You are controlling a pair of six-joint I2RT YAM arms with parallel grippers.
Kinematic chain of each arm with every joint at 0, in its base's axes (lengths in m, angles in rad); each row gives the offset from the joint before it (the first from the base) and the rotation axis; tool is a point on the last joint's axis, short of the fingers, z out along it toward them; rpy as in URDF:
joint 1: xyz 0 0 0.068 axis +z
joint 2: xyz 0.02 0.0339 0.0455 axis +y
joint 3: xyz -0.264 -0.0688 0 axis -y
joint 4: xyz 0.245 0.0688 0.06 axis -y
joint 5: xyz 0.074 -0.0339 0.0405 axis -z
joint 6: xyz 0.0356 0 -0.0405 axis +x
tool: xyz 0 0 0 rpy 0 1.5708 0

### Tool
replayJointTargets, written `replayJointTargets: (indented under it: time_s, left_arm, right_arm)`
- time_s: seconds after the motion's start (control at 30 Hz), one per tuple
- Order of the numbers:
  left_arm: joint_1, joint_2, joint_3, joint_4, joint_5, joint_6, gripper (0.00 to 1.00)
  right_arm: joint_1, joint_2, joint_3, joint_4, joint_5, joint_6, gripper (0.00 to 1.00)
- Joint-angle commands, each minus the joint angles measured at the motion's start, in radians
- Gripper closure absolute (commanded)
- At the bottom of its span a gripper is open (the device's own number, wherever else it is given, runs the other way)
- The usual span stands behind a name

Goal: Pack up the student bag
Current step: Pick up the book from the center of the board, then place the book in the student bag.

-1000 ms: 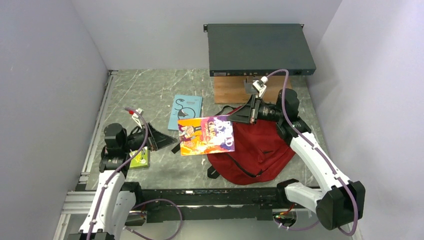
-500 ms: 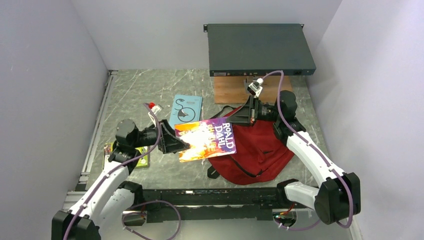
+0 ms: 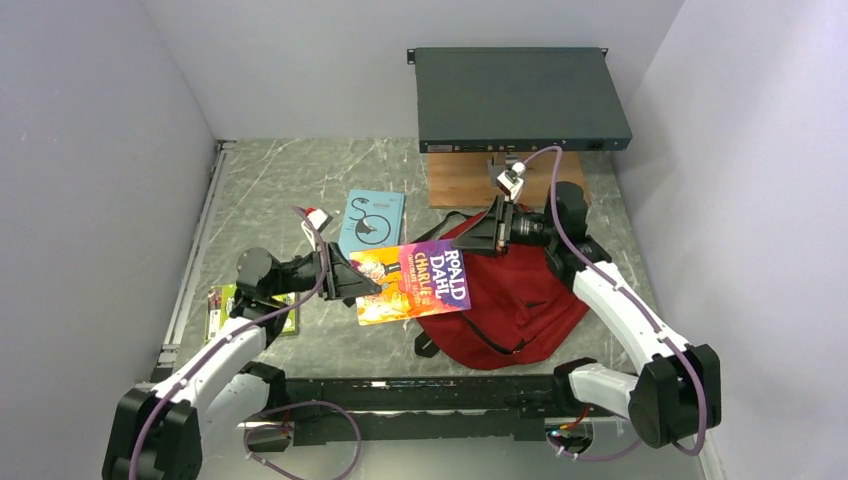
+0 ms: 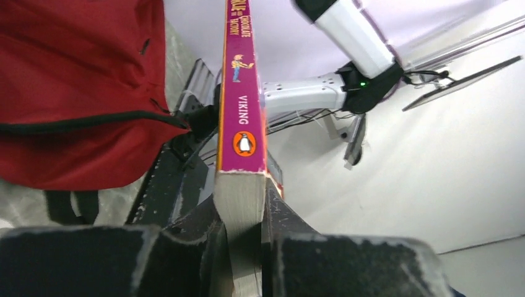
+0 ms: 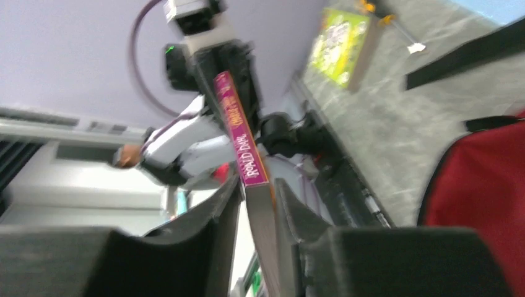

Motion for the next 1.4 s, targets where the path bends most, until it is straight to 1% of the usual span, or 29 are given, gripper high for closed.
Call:
replayJointTargets:
  time_s: [0.0, 0.03, 0.07, 0.1, 0.13, 0.2, 0.23, 0.27, 0.3, 0.37, 0.43, 0.47, 0.57, 0.63, 0.7, 0.73, 0.87, 0.9, 0.93, 0.97, 1.0, 1.07, 1.13, 1.23, 1.37]
  left_arm:
    - [-0.003, -0.146, 0.14, -0.495, -0.066, 0.333, 1.0]
    - [-0.003, -0.188, 0.215, -0.775, -0.152, 0.504, 1.0]
    - [-0.004, -0.222, 0.286, -1.031, -0.283, 0.636, 1.0]
    - [-0.004, -0.246, 0.349, -1.203, -0.392, 0.713, 1.0]
    - [-0.002, -0.265, 0.391, -1.313, -0.491, 0.753, 1.0]
    - [0.003, -0.294, 0.469, -1.478, -0.641, 0.79, 1.0]
    - [0.003, -0.306, 0.5, -1.53, -0.706, 0.792, 1.0]
    - [0.003, -0.315, 0.533, -1.581, -0.764, 0.789, 1.0]
    - [0.003, -0.321, 0.562, -1.633, -0.851, 0.78, 1.0]
    - [0.003, -0.336, 0.6, -1.691, -0.931, 0.767, 1.0]
    - [0.003, -0.359, 0.609, -1.706, -0.974, 0.755, 1.0]
    - [0.003, -0.373, 0.6, -1.697, -0.975, 0.755, 1.0]
    - [0.003, -0.399, 0.574, -1.68, -0.958, 0.754, 1.0]
    - [0.003, -0.4, 0.556, -1.676, -0.934, 0.752, 1.0]
    - [0.003, -0.401, 0.536, -1.669, -0.903, 0.747, 1.0]
    - [0.003, -0.401, 0.524, -1.663, -0.89, 0.745, 1.0]
    - [0.003, -0.402, 0.49, -1.641, -0.858, 0.734, 1.0]
    - [0.003, -0.4, 0.485, -1.638, -0.851, 0.732, 1.0]
    - [0.003, -0.397, 0.48, -1.634, -0.842, 0.73, 1.0]
    - [0.003, -0.394, 0.476, -1.629, -0.833, 0.727, 1.0]
    - [0.003, -0.391, 0.467, -1.622, -0.823, 0.723, 1.0]
    - [0.003, -0.382, 0.448, -1.6, -0.789, 0.713, 1.0]
    - [0.003, -0.37, 0.431, -1.573, -0.75, 0.698, 1.0]
    - [0.002, -0.353, 0.415, -1.543, -0.706, 0.68, 1.0]
    - [-0.002, -0.345, 0.4, -1.491, -0.651, 0.632, 1.0]
  right_arm:
    - [0.023, -0.03, 0.222, -0.806, 0.459, -0.554, 0.6]
    - [0.039, -0.036, 0.247, -0.897, 0.576, -0.616, 0.53]
    - [0.049, -0.046, 0.257, -0.953, 0.651, -0.655, 0.47]
    - [0.054, -0.058, 0.259, -0.989, 0.7, -0.681, 0.42]
    - [0.063, -0.07, 0.254, -1.011, 0.74, -0.698, 0.38]
    - [0.112, -0.09, 0.248, -1.036, 0.838, -0.718, 0.32]
    - [0.162, -0.092, 0.251, -1.045, 0.899, -0.728, 0.28]
    - [0.234, -0.088, 0.261, -1.056, 0.97, -0.735, 0.26]
    - [0.33, -0.072, 0.271, -1.064, 1.036, -0.741, 0.24]
    - [0.47, -0.018, 0.307, -1.087, 1.137, -0.754, 0.21]
    - [0.565, 0.059, 0.347, -1.118, 1.239, -0.753, 0.21]
    - [0.597, 0.098, 0.373, -1.132, 1.283, -0.757, 0.21]
    - [0.68, 0.234, 0.427, -1.187, 1.406, -0.775, 0.27]
    - [0.716, 0.302, 0.456, -1.223, 1.508, -0.778, 0.28]
    - [0.731, 0.341, 0.469, -1.228, 1.553, -0.78, 0.29]
    - [0.733, 0.353, 0.47, -1.224, 1.56, -0.778, 0.31]
    - [0.734, 0.368, 0.463, -1.187, 1.528, -0.784, 0.4]
    - [0.734, 0.37, 0.459, -1.179, 1.52, -0.782, 0.44]
    - [0.734, 0.369, 0.454, -1.171, 1.512, -0.78, 0.55]
    - [0.734, 0.367, 0.449, -1.165, 1.506, -0.778, 0.63]
    - [0.734, 0.363, 0.444, -1.159, 1.496, -0.778, 0.69]
    - [0.733, 0.361, 0.437, -1.148, 1.469, -0.779, 0.78]
    - [0.734, 0.357, 0.437, -1.157, 1.486, -0.764, 1.0]
    - [0.732, 0.301, 0.436, -1.175, 1.601, -0.719, 1.0]
    - [0.729, 0.153, 0.455, -1.147, 1.701, -0.683, 1.0]
